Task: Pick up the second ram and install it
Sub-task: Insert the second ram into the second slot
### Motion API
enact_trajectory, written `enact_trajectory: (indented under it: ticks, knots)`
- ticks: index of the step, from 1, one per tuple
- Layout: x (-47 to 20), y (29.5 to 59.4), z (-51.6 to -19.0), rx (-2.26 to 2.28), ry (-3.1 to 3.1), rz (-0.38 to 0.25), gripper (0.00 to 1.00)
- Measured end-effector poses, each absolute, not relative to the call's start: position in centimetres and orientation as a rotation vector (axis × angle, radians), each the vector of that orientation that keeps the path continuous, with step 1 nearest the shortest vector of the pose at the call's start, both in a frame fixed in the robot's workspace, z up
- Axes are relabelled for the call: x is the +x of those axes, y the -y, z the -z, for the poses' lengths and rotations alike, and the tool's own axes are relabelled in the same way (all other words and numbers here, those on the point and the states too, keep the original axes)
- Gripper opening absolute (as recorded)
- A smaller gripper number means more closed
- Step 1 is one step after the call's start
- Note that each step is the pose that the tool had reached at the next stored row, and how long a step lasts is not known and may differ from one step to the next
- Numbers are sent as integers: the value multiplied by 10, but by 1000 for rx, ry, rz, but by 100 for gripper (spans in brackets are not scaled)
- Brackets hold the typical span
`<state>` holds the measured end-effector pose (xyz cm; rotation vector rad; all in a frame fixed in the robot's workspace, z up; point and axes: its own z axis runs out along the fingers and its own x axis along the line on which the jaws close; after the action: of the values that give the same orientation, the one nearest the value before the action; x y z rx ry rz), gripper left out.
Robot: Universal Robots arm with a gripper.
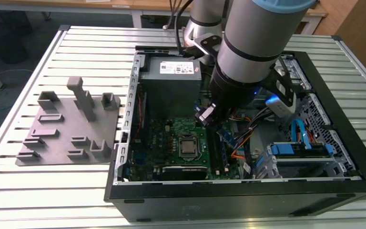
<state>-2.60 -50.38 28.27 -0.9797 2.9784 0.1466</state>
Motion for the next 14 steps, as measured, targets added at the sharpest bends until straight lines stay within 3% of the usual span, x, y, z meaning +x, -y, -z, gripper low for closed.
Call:
enact_trajectory:
  ticks: [14]
  knots:
    - [-26,504,-283,-822,-3021,-146,11]
